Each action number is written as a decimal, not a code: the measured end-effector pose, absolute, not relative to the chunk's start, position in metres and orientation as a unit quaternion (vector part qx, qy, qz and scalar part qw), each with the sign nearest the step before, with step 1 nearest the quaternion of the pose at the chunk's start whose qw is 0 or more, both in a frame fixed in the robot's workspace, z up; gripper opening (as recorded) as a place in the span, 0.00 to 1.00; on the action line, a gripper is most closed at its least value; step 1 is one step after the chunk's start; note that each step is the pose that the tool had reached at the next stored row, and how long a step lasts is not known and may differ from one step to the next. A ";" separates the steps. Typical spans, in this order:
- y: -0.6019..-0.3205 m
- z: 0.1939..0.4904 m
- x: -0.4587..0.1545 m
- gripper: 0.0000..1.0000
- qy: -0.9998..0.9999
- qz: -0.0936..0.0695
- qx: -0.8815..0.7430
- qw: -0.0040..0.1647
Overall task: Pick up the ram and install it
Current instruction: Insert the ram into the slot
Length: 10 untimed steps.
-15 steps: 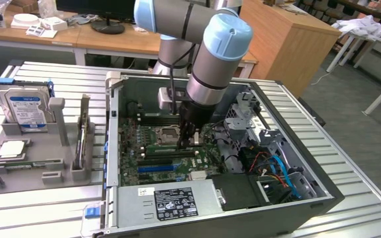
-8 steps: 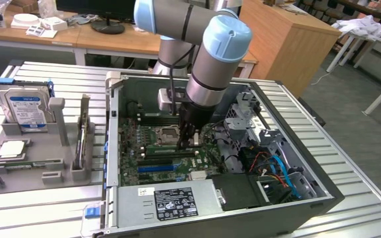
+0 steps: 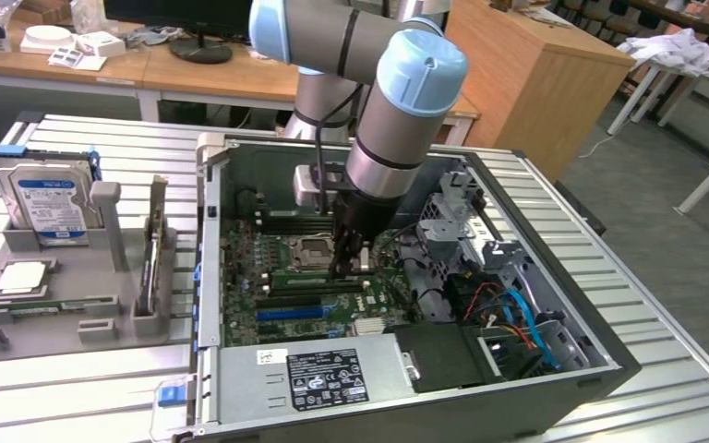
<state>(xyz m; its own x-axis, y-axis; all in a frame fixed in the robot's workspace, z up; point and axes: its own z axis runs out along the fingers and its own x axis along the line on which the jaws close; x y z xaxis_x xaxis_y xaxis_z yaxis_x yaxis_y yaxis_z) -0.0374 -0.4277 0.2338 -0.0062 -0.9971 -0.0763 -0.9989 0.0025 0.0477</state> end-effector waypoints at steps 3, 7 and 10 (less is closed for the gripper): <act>-0.428 0.234 -0.037 0.12 0.708 0.044 -0.705 0.010; -0.428 0.232 -0.037 0.12 0.708 0.044 -0.705 0.010; -0.428 0.232 -0.037 0.12 0.708 0.044 -0.705 0.010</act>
<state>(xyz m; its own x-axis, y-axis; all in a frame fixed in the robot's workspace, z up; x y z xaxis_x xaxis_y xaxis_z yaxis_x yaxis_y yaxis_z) -0.0374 -0.4278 0.2321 -0.0061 -0.9971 -0.0758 -0.9988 0.0024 0.0479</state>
